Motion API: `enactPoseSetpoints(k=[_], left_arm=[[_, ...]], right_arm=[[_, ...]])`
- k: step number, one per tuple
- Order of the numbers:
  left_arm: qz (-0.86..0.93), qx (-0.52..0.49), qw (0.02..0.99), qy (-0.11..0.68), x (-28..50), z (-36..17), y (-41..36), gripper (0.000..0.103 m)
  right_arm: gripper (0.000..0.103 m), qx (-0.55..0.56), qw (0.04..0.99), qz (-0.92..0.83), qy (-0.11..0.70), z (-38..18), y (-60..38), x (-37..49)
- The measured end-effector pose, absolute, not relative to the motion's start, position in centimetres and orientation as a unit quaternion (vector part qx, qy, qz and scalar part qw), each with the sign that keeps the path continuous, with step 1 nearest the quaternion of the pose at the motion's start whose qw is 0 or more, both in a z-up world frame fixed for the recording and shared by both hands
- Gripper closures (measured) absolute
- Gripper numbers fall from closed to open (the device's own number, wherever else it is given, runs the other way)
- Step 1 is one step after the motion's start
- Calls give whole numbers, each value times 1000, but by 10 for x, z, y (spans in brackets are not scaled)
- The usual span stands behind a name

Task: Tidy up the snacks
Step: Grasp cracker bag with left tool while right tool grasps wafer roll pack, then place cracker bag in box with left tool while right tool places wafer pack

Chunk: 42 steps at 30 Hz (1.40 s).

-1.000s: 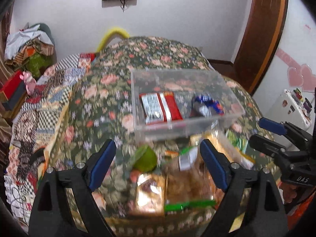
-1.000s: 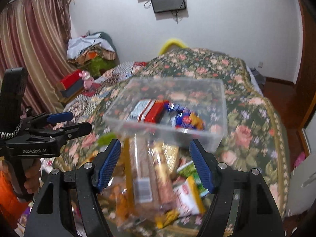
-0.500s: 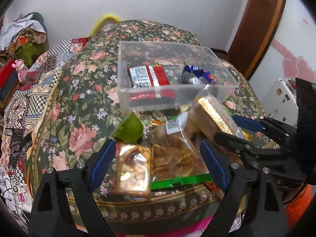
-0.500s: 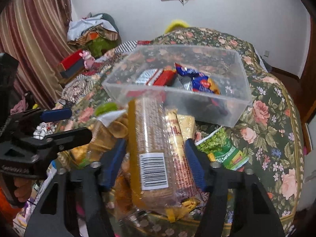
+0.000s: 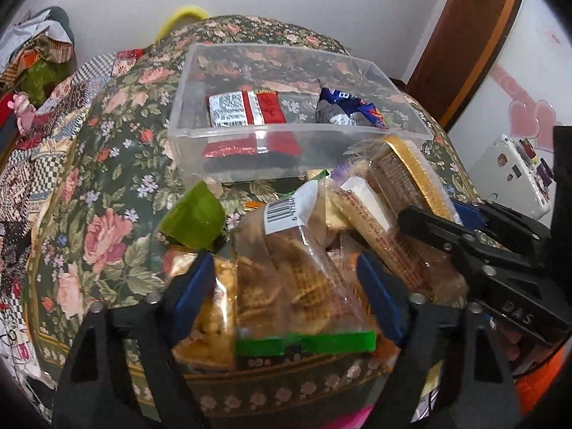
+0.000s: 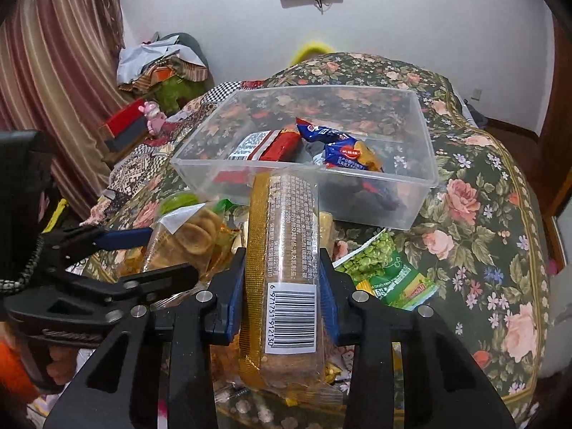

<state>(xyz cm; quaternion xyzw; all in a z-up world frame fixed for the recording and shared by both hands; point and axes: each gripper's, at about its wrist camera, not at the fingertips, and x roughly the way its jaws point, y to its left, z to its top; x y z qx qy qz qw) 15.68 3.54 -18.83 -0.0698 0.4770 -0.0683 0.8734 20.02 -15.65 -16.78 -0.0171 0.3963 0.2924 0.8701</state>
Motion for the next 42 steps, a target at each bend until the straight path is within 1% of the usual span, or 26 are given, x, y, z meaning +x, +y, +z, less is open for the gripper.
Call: enactPoseSetpoints(k=[1, 2, 5, 7, 11, 25, 34, 42], left_arm=[[-72, -73, 872, 479, 159, -191, 35, 39], [-76, -78, 870, 480, 160, -193, 35, 41], [-71, -74, 874, 475, 160, -193, 34, 53], [-77, -76, 874, 474, 160, -191, 34, 58], [-78, -72, 880, 463, 157, -183, 34, 60], [-67, -72, 911, 400, 161, -130, 44, 60], [-67, -84, 923, 370, 188, -102, 51, 60], [-56, -79, 926, 366, 222, -101, 50, 60]], right_arm=[[70, -15, 871, 292, 395, -167, -158, 199], [70, -15, 872, 292, 394, -166, -158, 199], [70, -17, 875, 290, 387, -163, -157, 197], [70, -15, 876, 292, 383, -160, -158, 197], [70, -9, 879, 294, 375, -153, -160, 197], [70, -2, 900, 287, 329, -119, -168, 206], [70, 7, 914, 264, 308, -103, -177, 234], [70, 8, 922, 240, 304, -102, -180, 266]])
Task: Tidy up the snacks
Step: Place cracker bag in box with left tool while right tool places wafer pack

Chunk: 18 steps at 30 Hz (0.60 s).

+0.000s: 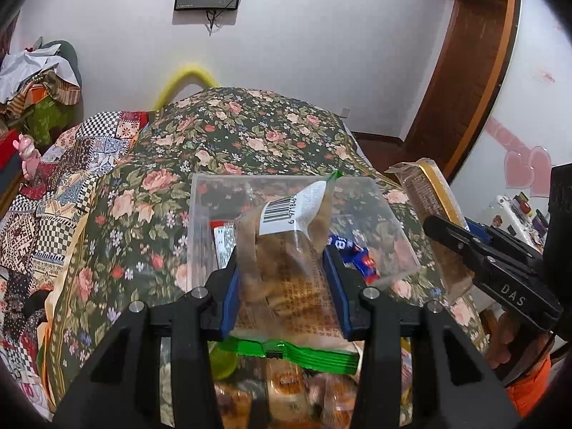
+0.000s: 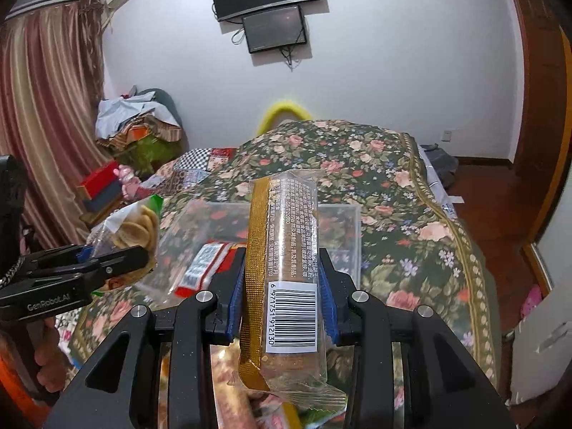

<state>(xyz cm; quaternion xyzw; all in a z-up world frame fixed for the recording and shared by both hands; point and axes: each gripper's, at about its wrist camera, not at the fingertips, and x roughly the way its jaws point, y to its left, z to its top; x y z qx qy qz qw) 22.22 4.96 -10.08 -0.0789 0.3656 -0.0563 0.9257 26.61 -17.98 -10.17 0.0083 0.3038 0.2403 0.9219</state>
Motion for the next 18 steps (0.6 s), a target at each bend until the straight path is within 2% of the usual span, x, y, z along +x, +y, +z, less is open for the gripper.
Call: enactPoseSetpoints(k=[18], left_arm=[[-60, -75, 907, 409, 295, -143, 22, 60]], right_arm=[[70, -25, 911, 216, 351, -140, -169, 324]])
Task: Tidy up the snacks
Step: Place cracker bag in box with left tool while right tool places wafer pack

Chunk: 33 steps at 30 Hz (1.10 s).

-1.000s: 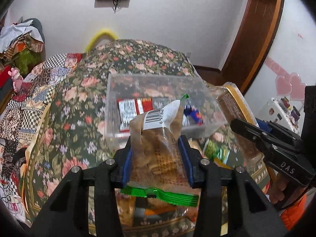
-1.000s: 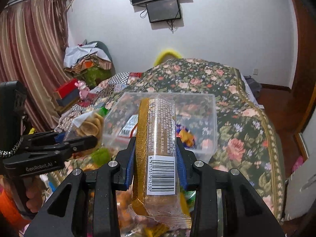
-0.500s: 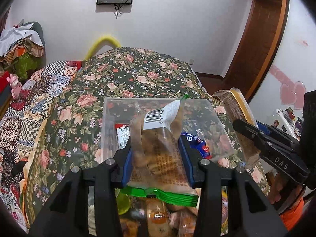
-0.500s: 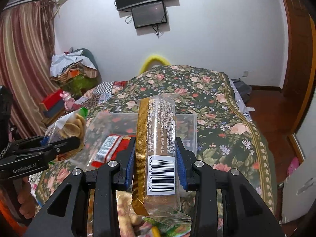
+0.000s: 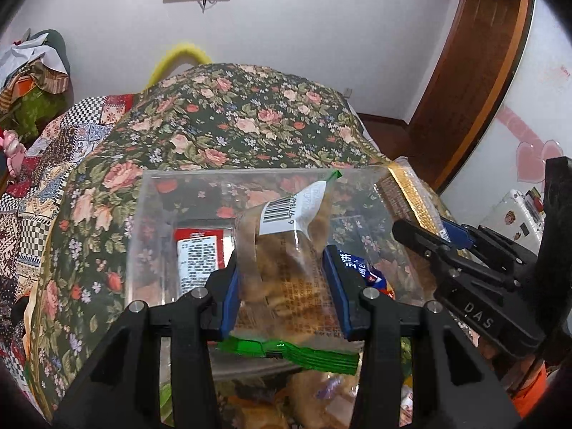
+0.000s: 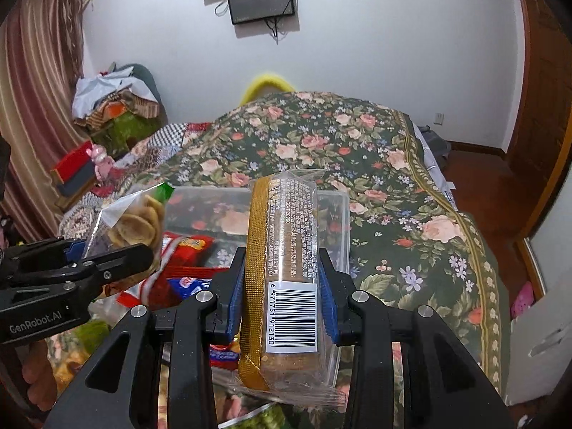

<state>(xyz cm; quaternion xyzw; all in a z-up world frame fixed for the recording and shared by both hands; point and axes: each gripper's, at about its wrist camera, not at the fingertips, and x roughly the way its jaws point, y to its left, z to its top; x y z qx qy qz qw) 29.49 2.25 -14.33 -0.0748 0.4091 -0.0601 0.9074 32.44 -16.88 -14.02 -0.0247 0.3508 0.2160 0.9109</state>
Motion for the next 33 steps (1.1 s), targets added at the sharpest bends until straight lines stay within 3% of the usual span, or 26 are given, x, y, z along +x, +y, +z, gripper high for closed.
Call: enactPoseSetpoints(k=[12, 21, 26, 33], left_arm=[[-54, -96, 890, 442, 315, -167, 20, 60], [-59, -76, 898, 429, 299, -150, 17, 56], [-55, -70, 908, 411, 277, -131, 25, 49], [-35, -57, 919, 387, 241, -110, 47, 40]], right_arm=[[69, -31, 899, 216, 379, -154, -168, 331], [64, -33, 907, 213, 362, -137, -171, 318], [44, -23, 912, 218, 346, -122, -178, 302], [35, -20, 921, 217, 324, -105, -191, 275]])
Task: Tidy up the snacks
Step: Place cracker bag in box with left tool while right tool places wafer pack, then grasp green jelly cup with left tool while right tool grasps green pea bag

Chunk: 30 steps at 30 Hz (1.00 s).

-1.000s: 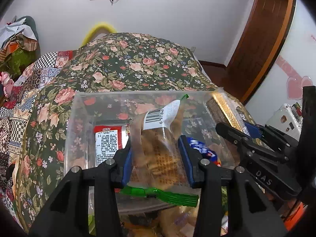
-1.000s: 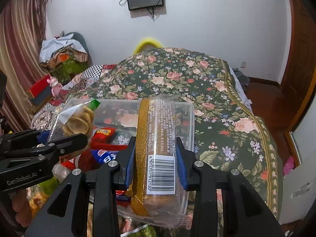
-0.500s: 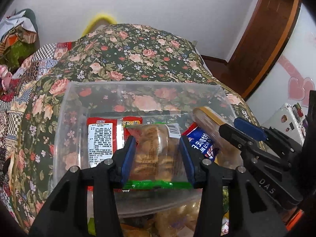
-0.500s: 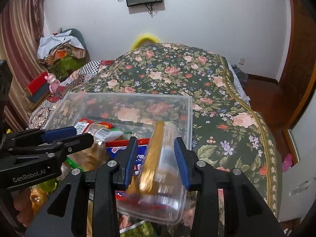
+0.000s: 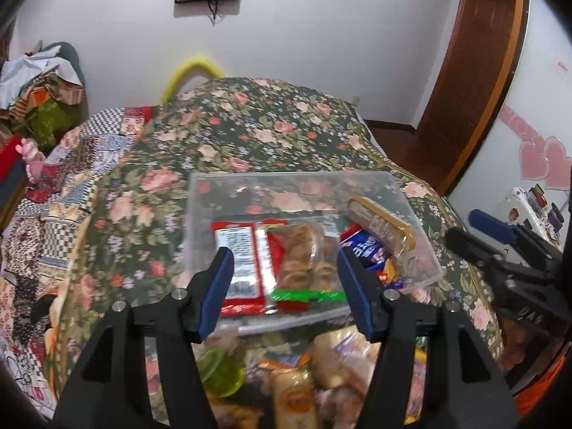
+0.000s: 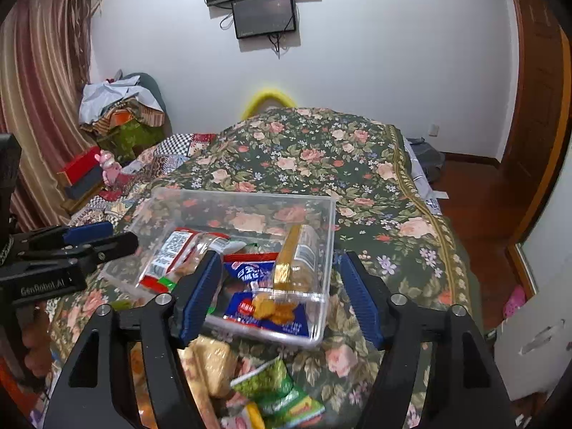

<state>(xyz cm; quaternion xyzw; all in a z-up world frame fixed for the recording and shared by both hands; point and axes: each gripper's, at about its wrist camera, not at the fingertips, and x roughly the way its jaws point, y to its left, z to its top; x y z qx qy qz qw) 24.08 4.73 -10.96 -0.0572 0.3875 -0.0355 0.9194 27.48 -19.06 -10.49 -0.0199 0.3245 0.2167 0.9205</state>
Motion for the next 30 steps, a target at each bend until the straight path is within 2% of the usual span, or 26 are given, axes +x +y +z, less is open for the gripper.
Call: enactPoseSetpoints(k=[7, 16, 24, 30], left_arm=[[-10, -39, 916, 399, 211, -115, 75, 38], [10, -43, 889, 455, 194, -161, 105, 38], [-1, -54, 868, 494, 193, -202, 102, 38], [-16, -59, 867, 495, 196, -209, 96, 38]], right_arm=[[34, -24, 922, 203, 327, -108, -209, 251], [34, -25, 910, 170, 378, -146, -234, 237], [34, -10, 884, 180, 431, -183, -234, 242], [34, -17, 868, 203, 454, -202, -215, 250]])
